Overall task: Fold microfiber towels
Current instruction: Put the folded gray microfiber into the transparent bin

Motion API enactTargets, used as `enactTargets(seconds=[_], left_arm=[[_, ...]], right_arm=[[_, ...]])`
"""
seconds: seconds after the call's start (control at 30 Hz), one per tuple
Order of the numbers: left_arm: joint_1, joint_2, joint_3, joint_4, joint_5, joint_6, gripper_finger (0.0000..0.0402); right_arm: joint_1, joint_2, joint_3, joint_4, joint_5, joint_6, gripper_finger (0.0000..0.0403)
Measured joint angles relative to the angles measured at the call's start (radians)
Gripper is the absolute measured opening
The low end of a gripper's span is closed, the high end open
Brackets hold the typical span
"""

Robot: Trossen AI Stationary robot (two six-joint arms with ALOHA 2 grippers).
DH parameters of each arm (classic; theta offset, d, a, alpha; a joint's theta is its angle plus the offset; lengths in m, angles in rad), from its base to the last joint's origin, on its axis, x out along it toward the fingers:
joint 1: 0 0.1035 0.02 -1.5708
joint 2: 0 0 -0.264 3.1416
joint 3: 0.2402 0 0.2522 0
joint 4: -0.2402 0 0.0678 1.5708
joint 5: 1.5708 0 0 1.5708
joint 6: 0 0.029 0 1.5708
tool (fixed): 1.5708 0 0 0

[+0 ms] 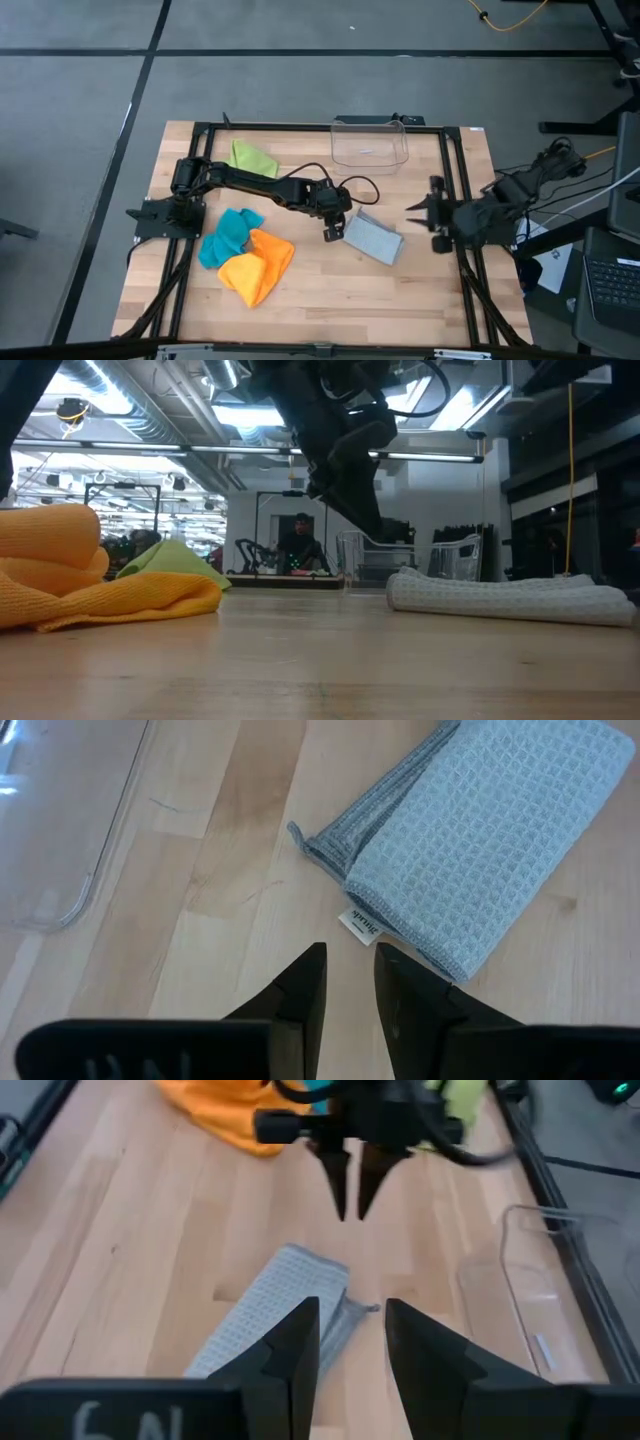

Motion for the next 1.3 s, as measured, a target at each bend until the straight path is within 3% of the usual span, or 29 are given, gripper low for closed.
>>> enactTargets(seconds=[0.13,0.33,0.43,0.6,0.77,1.0,1.17,1.3], left_arm=[[0.000,0.000,0.000,0.004,0.000,0.000,0.0079],[0.000,0.000,0.000,0.003,0.000,0.000,0.0079],[-0.001,0.000,0.000,0.003,0.000,0.000,0.0079],[-0.001,0.000,0.000,0.003,0.000,0.001,0.0079],[-0.001,0.000,0.000,0.004,0.000,0.002,0.0079],[-0.004,0.001,0.000,0.050,0.008,0.037,0.0079],[-0.020,0.033,0.002,0.216,0.181,0.127,0.0079],[-0.046,0.072,0.002,0.249,0.199,0.127,0.0079]], right_arm=[[-0.018,-0.179,-0.128,0.028,0.000,0.070,0.0119],[-0.028,-0.381,-0.421,0.212,-0.001,0.434,0.0119],[-0.028,-0.397,-0.581,0.426,-0.029,0.590,0.0119],[-0.028,-0.327,-0.756,0.809,-0.130,0.599,0.0119],[-0.028,-0.235,-0.753,0.819,-0.136,0.597,0.0119],[-0.028,-0.039,-0.635,0.800,-0.158,0.547,0.0119],[-0.028,0.123,-0.547,0.644,-0.159,0.638,0.0119],[-0.028,0.241,-0.486,0.599,-0.159,0.655,0.0119]])
